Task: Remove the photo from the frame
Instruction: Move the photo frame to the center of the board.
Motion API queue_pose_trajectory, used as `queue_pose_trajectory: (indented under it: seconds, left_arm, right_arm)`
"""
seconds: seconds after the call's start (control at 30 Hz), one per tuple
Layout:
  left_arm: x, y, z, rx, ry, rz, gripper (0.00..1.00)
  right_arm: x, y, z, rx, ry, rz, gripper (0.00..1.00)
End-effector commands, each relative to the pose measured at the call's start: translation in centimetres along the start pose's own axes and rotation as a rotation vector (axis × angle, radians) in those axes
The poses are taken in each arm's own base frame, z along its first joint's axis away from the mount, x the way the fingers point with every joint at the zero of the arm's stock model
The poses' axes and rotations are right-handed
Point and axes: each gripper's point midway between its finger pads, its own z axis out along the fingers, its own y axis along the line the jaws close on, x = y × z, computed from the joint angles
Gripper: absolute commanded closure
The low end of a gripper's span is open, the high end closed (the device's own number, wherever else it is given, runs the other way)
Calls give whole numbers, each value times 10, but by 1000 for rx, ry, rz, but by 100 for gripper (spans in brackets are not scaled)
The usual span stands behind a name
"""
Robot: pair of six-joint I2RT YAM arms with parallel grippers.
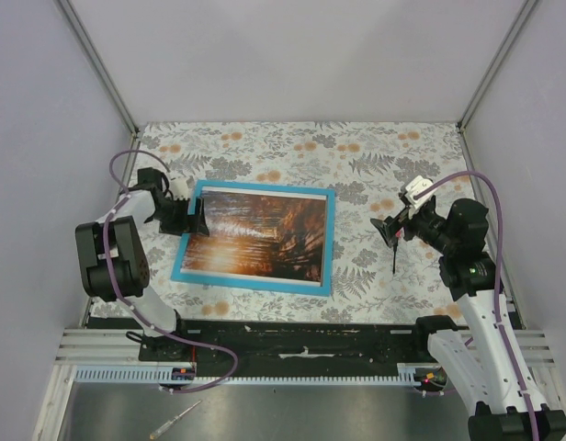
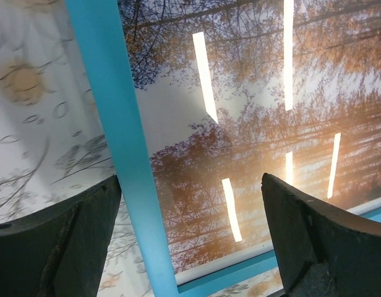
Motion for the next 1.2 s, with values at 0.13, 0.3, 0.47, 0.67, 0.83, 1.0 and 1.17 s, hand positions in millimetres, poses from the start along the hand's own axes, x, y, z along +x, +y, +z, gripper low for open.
queue_pose_trajectory:
  seconds: [0.13, 0.3, 0.47, 0.67, 0.83, 1.0, 1.17]
  left_arm:
    - [-20, -74, 3, 189, 0, 46, 0]
    - [-27, -94, 4, 238, -4, 80, 0]
    - [-58, -100, -27, 212, -113, 138, 0]
    - [-77, -107, -84, 118, -304, 258, 0]
    - [-55, -98, -119, -32, -411, 375, 0]
    - [-27, -95, -121, -78, -475, 431, 0]
    - [-15, -89, -107, -77, -429, 417, 0]
  right_arm:
    - [-4, 20, 0, -123, -27, -33, 4]
    - [2, 40, 0, -237, -6, -49, 5]
    - [15, 56, 5, -325, 53, -63, 5]
    - [33, 71, 22, -373, 134, -130, 9]
    - [51, 97, 42, -417, 246, -274, 12]
    - [72, 127, 53, -500, 327, -375, 24]
    - [73, 151, 45, -614, 304, -344, 41]
